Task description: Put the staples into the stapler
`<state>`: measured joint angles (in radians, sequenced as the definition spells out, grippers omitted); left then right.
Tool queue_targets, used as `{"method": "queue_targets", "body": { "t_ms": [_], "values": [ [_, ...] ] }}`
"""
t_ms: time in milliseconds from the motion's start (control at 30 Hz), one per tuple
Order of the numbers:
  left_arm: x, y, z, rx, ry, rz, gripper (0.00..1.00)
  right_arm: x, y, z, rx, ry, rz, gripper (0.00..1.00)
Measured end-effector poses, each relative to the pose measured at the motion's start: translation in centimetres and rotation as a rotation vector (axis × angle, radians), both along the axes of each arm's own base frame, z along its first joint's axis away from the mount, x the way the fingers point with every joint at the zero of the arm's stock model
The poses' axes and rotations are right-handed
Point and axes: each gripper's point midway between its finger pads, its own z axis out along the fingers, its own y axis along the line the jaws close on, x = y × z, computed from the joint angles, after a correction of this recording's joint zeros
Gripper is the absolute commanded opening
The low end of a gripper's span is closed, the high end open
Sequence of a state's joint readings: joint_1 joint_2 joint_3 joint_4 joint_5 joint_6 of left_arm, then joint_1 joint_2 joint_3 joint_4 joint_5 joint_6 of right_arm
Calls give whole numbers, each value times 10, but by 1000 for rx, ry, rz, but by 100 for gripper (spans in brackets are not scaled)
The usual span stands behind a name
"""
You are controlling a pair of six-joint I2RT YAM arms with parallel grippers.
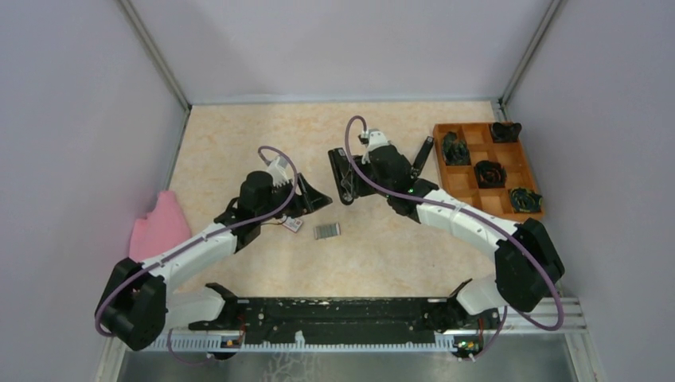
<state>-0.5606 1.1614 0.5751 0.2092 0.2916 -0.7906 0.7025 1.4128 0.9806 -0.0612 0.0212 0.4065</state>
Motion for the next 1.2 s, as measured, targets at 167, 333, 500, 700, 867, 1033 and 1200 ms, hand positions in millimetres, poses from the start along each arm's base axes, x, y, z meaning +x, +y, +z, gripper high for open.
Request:
{"method": "queue_targets", "body": {
  "t_ms": [167,333,500,700,867,1033,1200],
  "values": [
    [5,-13,6,-10,-13,-22,63,-11,7,3,52,4,2,0],
    [8,-26,6,-9,-19,-41,53,-15,9,6,85,11,-6,0],
    [9,-30,-1,7,-8,-36,49,-16,14,12,122,0,-6,0],
    [13,-34,-4,15,-5,-32,45,-23,22,13,146,12,12,0],
    [16,-36,-4,15,-11,-23,26,-28,30,17,169,14,36,0],
    [20,-37,-1,9,-27,-2,0,-30,30,15,166,19,40,0],
    [22,-35,-2,23,-30,17,0,-31,28,12,155,30,44,0]
  ]
}}
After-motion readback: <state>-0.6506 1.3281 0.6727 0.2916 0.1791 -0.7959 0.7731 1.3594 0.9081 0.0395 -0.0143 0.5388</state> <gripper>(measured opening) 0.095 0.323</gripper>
